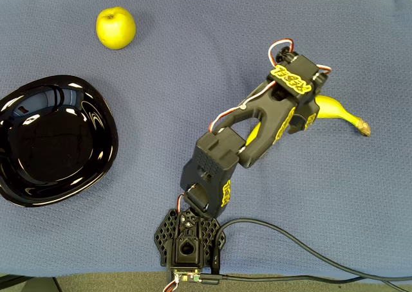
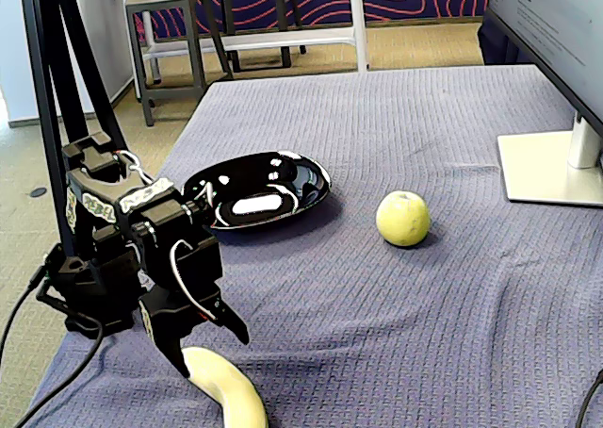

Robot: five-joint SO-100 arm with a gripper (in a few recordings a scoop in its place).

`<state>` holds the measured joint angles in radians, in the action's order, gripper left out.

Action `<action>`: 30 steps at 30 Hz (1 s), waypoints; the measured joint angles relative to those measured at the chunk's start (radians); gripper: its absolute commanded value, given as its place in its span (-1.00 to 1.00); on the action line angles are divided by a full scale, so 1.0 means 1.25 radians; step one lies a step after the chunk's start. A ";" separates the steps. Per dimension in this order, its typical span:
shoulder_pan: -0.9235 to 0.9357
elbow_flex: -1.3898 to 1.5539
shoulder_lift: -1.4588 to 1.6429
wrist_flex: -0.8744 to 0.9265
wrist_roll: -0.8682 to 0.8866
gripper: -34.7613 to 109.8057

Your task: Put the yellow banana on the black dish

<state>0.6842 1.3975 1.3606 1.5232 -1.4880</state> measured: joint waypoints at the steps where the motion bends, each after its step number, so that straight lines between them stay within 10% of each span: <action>1: 0.004 0.000 0.000 0.000 0.000 -0.08; 30: 0.038 0.015 -0.115 -0.118 -0.005 -0.14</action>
<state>0.7317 1.4159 1.2164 1.3760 -1.4941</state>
